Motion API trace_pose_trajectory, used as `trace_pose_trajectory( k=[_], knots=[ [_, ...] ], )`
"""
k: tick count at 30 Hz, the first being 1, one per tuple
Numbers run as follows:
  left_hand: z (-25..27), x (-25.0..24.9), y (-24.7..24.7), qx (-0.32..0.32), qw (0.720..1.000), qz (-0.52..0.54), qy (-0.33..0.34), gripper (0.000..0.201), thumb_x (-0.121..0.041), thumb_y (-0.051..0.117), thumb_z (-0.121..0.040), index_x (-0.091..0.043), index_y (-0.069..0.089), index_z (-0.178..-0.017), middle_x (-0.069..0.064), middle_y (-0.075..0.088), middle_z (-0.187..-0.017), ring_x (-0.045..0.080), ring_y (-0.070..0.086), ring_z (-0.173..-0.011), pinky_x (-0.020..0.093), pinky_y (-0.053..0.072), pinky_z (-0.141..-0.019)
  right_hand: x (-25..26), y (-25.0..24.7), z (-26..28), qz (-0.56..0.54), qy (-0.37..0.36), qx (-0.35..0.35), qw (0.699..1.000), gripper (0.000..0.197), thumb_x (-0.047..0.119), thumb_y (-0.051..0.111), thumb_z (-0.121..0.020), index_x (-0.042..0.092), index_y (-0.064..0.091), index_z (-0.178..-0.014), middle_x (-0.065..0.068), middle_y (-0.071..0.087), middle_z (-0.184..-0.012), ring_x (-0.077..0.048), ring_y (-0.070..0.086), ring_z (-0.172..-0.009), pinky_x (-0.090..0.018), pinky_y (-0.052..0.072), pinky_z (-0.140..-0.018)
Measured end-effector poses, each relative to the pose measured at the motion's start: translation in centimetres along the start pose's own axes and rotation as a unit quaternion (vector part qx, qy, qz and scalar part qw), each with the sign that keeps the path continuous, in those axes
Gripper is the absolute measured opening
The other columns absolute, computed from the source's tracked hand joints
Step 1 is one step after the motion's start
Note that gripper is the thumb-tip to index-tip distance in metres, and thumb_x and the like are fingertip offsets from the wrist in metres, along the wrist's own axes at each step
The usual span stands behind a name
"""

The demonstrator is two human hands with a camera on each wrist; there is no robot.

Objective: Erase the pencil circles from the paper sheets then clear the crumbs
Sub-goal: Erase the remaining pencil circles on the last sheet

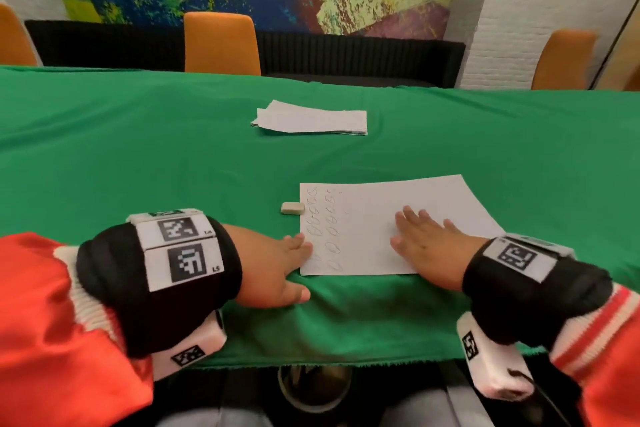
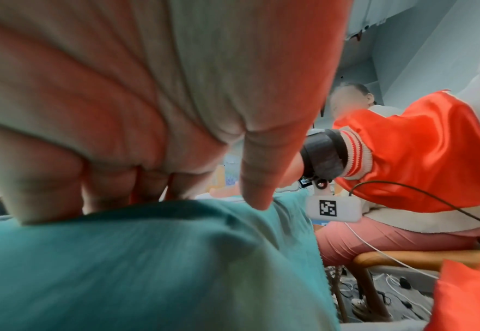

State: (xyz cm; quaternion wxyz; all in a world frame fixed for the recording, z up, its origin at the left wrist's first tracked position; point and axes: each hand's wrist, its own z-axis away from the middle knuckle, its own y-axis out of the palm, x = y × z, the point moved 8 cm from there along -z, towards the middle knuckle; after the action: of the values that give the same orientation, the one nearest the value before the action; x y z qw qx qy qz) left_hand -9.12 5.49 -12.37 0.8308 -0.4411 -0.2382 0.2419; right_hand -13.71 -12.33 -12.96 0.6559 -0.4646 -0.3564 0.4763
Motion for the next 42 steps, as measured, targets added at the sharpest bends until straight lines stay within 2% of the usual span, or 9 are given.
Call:
trace_pose_trajectory(
  k=[7, 12, 17, 18, 23, 26, 30, 37, 42],
  knots=[
    [0.8, -0.9, 1.3, -0.028, 0.998, 0.049, -0.024, 0.074, -0.05, 0.031, -0.099, -0.02, -0.012, -0.151, -0.001, -0.017, -0.158, 0.014, -0.004, -0.146, 0.034, 0.006, -0.117, 9.7, 1.5, 2.4, -0.053, -0.159, 0.005, 0.986, 0.051, 0.029, 0.014, -0.104, 0.017, -0.003, -0.15, 0.001, -0.011, -0.157, -0.014, -0.008, -0.145, -0.035, -0.003, -0.116],
    [0.4, -1.4, 2.7, -0.082, 0.993, 0.081, -0.033, 0.085, -0.053, 0.037, -0.096, -0.013, -0.014, -0.15, 0.007, -0.02, -0.157, 0.018, -0.013, -0.145, 0.035, -0.003, -0.118, 1.3, 0.6, 1.2, -0.282, 0.023, -0.055, 0.958, 0.053, 0.033, 0.023, -0.103, 0.004, 0.019, -0.148, -0.014, 0.019, -0.154, -0.028, 0.019, -0.142, -0.037, 0.017, -0.114],
    [0.1, -1.6, 2.7, -0.127, 0.984, 0.111, -0.052, 0.086, -0.058, 0.038, -0.093, -0.015, -0.008, -0.152, 0.005, -0.013, -0.159, 0.018, -0.01, -0.146, 0.037, -0.002, -0.118, -1.0, -2.8, 1.7, -0.803, -0.017, -0.09, 0.589, 0.066, 0.049, 0.016, -0.099, 0.005, 0.021, -0.147, -0.01, 0.021, -0.155, -0.023, 0.019, -0.143, -0.038, 0.015, -0.115],
    [0.2, -1.6, 2.7, -0.134, 0.983, 0.114, -0.054, 0.085, -0.058, 0.039, -0.093, -0.016, -0.007, -0.152, 0.005, -0.013, -0.159, 0.017, -0.009, -0.146, 0.037, -0.002, -0.118, 1.1, -3.0, 1.8, -0.831, -0.047, -0.058, 0.552, 0.067, 0.05, 0.012, -0.099, 0.006, 0.018, -0.148, -0.009, 0.019, -0.155, -0.023, 0.018, -0.143, -0.038, 0.014, -0.115],
    [0.1, -1.4, 2.7, -0.17, 0.977, 0.116, -0.064, 0.085, -0.059, 0.043, -0.091, -0.019, -0.001, -0.152, 0.002, -0.007, -0.16, 0.015, -0.003, -0.147, 0.035, 0.001, -0.117, 9.3, 0.2, 1.3, -0.837, -0.069, 0.069, 0.538, 0.073, 0.055, 0.014, -0.097, 0.002, 0.02, -0.147, -0.013, 0.022, -0.154, -0.026, 0.021, -0.142, -0.039, 0.018, -0.113],
    [0.2, -1.3, 2.6, -0.181, 0.973, 0.128, -0.064, 0.087, -0.057, 0.047, -0.09, -0.019, 0.001, -0.152, 0.001, -0.005, -0.16, 0.014, -0.001, -0.147, 0.035, 0.002, -0.118, 4.3, 0.8, -0.3, -0.868, -0.005, -0.013, 0.496, 0.071, 0.051, 0.025, -0.097, 0.002, 0.018, -0.147, -0.015, 0.019, -0.154, -0.03, 0.021, -0.141, -0.042, 0.022, -0.113],
    [0.5, -1.4, 2.3, -0.179, 0.969, 0.157, -0.064, 0.079, -0.056, 0.043, -0.092, -0.018, 0.008, -0.152, 0.001, 0.003, -0.16, 0.015, 0.005, -0.146, 0.033, 0.006, -0.118, -4.5, -0.1, -0.2, -0.815, 0.14, -0.186, 0.53, 0.063, 0.048, 0.024, -0.097, 0.005, 0.029, -0.144, -0.016, 0.032, -0.149, -0.033, 0.032, -0.136, -0.045, 0.03, -0.11],
    [-0.1, -1.4, 0.4, -0.253, 0.932, 0.237, -0.102, 0.043, -0.042, 0.036, -0.099, -0.011, 0.042, -0.128, 0.008, 0.044, -0.138, 0.024, 0.043, -0.125, 0.035, 0.033, -0.104, 5.6, -1.8, -0.6, -0.885, -0.04, -0.015, 0.464, 0.074, 0.054, 0.014, -0.098, -0.002, 0.019, -0.146, -0.017, 0.021, -0.153, -0.029, 0.022, -0.141, -0.04, 0.018, -0.115],
    [-1.2, -2.9, 1.6, -0.205, 0.964, 0.152, -0.079, 0.055, -0.039, 0.022, -0.103, -0.024, 0.003, -0.152, -0.002, -0.001, -0.16, 0.014, 0.001, -0.147, 0.04, 0.003, -0.118, 4.5, 0.9, -1.7, -0.907, 0.009, 0.005, 0.422, 0.074, 0.053, 0.018, -0.098, -0.003, 0.015, -0.146, -0.018, 0.018, -0.154, -0.028, 0.019, -0.142, -0.039, 0.015, -0.115]
  ],
)
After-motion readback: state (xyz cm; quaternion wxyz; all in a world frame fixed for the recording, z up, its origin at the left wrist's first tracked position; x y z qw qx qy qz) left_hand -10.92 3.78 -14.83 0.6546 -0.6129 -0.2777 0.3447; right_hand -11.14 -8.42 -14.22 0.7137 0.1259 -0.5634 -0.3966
